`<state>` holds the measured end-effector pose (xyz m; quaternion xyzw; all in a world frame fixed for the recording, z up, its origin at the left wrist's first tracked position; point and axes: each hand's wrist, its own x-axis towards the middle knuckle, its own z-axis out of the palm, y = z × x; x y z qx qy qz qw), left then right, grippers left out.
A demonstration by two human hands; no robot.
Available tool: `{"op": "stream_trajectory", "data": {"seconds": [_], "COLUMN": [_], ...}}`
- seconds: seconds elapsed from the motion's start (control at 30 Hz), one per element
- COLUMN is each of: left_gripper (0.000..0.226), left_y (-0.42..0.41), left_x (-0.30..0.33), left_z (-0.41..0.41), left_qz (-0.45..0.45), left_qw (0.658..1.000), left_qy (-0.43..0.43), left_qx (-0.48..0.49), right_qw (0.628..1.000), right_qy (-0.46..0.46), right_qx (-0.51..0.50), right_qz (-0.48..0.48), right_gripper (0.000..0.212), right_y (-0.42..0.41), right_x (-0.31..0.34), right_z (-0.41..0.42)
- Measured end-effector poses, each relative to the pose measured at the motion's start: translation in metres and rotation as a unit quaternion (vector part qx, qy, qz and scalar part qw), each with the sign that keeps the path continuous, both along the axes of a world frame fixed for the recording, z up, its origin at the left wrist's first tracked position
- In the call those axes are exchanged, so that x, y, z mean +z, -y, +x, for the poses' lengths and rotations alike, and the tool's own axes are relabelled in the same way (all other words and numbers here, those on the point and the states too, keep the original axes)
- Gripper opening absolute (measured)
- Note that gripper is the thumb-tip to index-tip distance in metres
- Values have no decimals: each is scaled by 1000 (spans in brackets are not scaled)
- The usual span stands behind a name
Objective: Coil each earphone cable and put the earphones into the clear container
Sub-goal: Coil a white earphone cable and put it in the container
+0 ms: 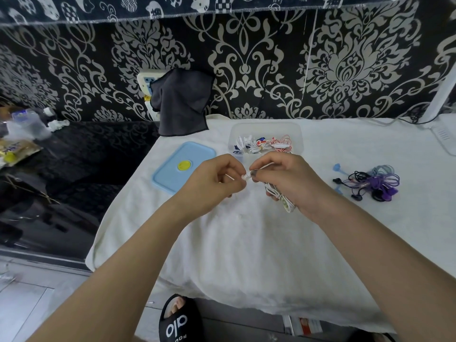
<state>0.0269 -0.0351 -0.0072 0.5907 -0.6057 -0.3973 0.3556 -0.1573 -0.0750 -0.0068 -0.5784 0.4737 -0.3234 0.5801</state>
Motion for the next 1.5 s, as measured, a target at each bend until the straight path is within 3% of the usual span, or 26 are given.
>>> {"op": "stream_trajectory", "data": {"seconds": [0.2,0.5,0.83,1.5], "left_gripper": [17,7,8,13], "left_y": [-2,-3,-6,-5], "left_x": [3,9,28,31], "left_z": [-1,4,2,2], "left_qz": [-54,-82,-73,-7], "left_qw": [998,996,996,980], "left_qy": [21,16,-38,-196], "left_qx": [-8,-25,-37,-38], "right_qw": [998,987,960,932], "right_qy": [35,87,166,242], "right_qx": [-12,14,62,79], "right_qz": [43,134,218,258], "right_gripper": [6,5,8,7], "right_y": [0,1,0,-5], "right_x": [5,10,18,24], "right_z": [0,-4,-8,-6]}}
